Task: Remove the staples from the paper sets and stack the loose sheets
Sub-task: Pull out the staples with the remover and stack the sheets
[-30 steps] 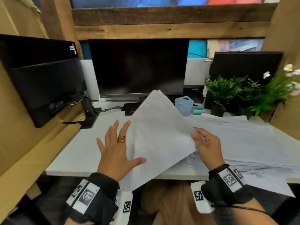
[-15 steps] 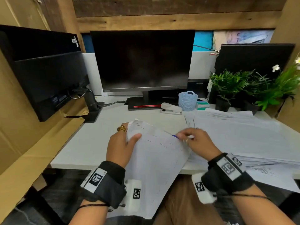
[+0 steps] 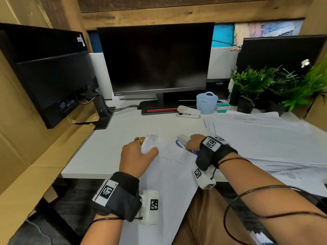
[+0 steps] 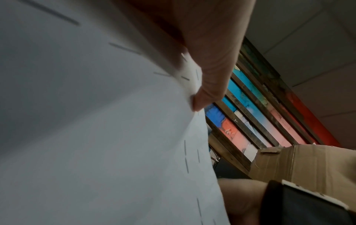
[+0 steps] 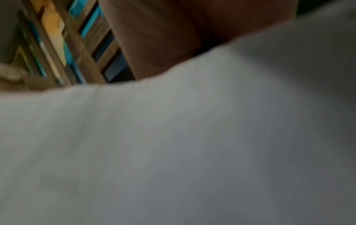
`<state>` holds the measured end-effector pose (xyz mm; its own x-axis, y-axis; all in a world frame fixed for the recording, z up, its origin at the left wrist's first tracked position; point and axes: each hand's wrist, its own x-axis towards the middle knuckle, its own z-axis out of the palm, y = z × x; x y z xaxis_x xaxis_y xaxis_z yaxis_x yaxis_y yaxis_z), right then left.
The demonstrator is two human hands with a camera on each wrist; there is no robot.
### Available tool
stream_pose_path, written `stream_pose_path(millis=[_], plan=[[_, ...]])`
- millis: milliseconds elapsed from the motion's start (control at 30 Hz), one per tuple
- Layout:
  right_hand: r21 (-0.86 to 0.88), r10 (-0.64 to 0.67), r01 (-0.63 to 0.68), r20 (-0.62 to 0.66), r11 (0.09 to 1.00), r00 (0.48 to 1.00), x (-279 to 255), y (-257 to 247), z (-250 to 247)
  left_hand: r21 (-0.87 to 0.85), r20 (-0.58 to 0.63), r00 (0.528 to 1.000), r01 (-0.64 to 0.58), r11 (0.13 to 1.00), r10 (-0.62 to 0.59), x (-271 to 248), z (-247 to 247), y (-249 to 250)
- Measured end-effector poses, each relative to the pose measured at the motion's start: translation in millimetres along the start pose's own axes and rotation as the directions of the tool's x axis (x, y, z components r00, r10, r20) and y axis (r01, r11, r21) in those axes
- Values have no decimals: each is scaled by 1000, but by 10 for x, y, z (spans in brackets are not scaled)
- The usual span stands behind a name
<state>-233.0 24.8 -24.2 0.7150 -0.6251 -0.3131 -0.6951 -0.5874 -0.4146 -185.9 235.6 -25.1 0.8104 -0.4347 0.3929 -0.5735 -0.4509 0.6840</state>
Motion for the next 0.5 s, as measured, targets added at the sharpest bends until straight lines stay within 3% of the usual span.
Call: stream_pose_path(millis=[100,167,233,367,500], plan=[[294,-40,43,-18,955,999,-107,12,-156,29,17,1000,-18,999,17,-21,-60,82],[556,-94,142,-114,819,989,-205,2,-260,39,46,998,-53,998,51,-28,-75,115],[711,-145,249,-205,657,968,-340,-35,-295,42,63,996,-70,997,67,-30,-75,128],[888,-251,292,-209,356,945,-609,-115,-214,58,61,995,-87,995,83,-56,-72,204],[956,-210,263,-233,130,950,-770,-153,-75,137,55,993,-115,984,108,-82,-53,291]])
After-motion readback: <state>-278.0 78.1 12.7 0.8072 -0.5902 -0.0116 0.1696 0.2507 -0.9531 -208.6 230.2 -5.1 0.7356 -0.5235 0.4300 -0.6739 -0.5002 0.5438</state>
